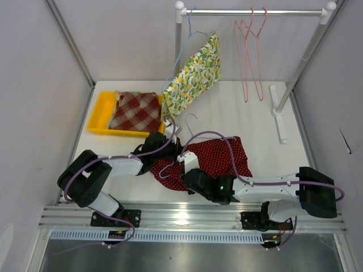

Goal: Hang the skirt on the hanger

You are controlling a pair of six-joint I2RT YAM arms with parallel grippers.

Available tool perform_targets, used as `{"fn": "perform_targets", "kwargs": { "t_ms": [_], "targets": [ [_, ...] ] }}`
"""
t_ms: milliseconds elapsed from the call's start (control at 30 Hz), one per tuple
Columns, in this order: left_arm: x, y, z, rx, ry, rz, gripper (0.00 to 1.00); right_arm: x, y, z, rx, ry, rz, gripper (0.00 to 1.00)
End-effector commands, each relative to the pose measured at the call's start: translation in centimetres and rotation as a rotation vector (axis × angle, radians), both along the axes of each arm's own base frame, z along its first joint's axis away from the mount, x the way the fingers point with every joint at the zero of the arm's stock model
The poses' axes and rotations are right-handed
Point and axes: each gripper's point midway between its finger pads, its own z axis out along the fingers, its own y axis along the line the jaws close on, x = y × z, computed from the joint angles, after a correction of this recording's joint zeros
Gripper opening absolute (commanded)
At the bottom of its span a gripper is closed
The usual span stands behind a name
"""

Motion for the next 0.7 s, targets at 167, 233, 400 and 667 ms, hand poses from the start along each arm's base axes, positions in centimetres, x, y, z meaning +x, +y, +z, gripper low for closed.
{"fn": "perform_targets", "kwargs": {
  "t_ms": [167, 233, 400, 667],
  "targets": [
    [2.2, 0.6, 2.6, 0.009, -0.094, 0.072, 0.00, -3.1, -2.1, 0.4, -0.016, 0.046, 0.037, 0.18],
    [2.3, 0.8, 2.5, 0.011, -0.096, 0.079, 0.00, -3.3, -3.5, 0.4, -0.013, 0.053, 0.020, 0.18],
    [2.3, 1.2, 2.7, 0.013, -0.101, 0.100, 0.00, -3.8, -5.2, 0.9, 0.016, 0.068, 0.016, 0.20],
    [3.3, 2.6, 2.9, 0.051, -0.100, 0.197, 0.00, -5.1, -6.3, 0.2, -0.020, 0.106, 0.040, 0.19]
  ]
}}
